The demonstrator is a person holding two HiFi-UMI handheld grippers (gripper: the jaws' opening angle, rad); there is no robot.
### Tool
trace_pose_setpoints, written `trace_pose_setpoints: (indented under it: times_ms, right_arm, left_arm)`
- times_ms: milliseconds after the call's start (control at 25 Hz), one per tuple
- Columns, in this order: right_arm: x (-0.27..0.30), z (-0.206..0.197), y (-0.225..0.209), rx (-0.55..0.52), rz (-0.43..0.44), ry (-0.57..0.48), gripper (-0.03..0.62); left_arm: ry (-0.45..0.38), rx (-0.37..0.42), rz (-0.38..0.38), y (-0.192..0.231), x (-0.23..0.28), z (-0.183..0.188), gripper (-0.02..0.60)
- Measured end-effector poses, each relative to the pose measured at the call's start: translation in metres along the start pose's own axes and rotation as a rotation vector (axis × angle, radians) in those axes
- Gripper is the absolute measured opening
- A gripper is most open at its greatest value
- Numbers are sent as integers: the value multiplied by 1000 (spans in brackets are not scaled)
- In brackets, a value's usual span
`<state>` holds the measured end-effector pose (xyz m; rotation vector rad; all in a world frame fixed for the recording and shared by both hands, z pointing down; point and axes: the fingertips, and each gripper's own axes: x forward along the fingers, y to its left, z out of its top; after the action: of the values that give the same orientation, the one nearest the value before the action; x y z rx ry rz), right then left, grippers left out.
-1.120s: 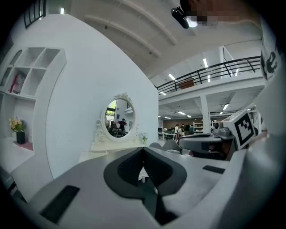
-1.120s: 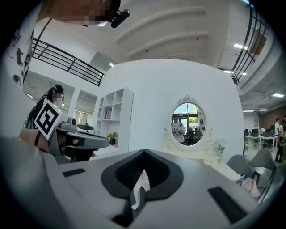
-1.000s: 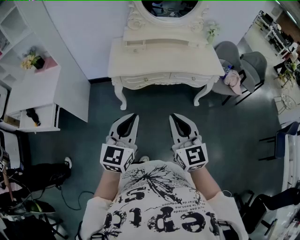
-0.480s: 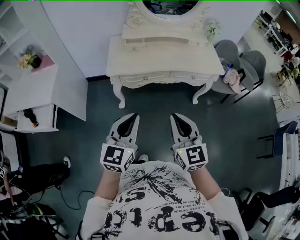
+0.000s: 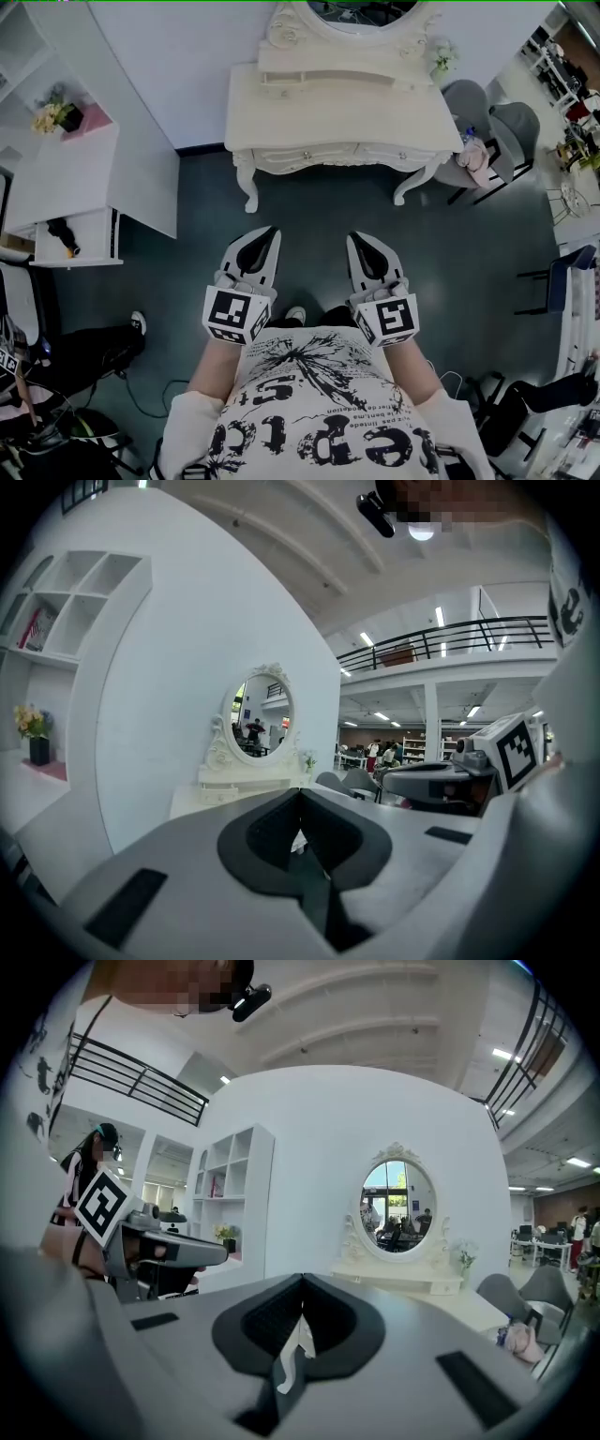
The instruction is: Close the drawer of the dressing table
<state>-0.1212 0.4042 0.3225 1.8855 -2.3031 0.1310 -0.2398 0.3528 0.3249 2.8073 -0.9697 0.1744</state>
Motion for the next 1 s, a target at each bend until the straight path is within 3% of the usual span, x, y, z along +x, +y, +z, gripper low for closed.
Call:
trace_pose_setpoints:
  times_ms: [240, 480, 800, 1000]
  right_arm:
    - [28, 7, -4, 2, 21, -9, 17]
    - [66, 0, -26, 11, 81, -13, 17]
    - [149, 10, -102, 24, 181, -15, 17]
    - [204, 21, -177, 50, 204, -11, 17]
  left_arm:
    - [12, 0, 10, 18, 11, 5, 18]
    - [6, -9, 76, 42, 42, 1, 18]
    - [10, -22, 178, 73, 137, 19, 18]
    - [7, -33, 221, 88, 220, 39, 18]
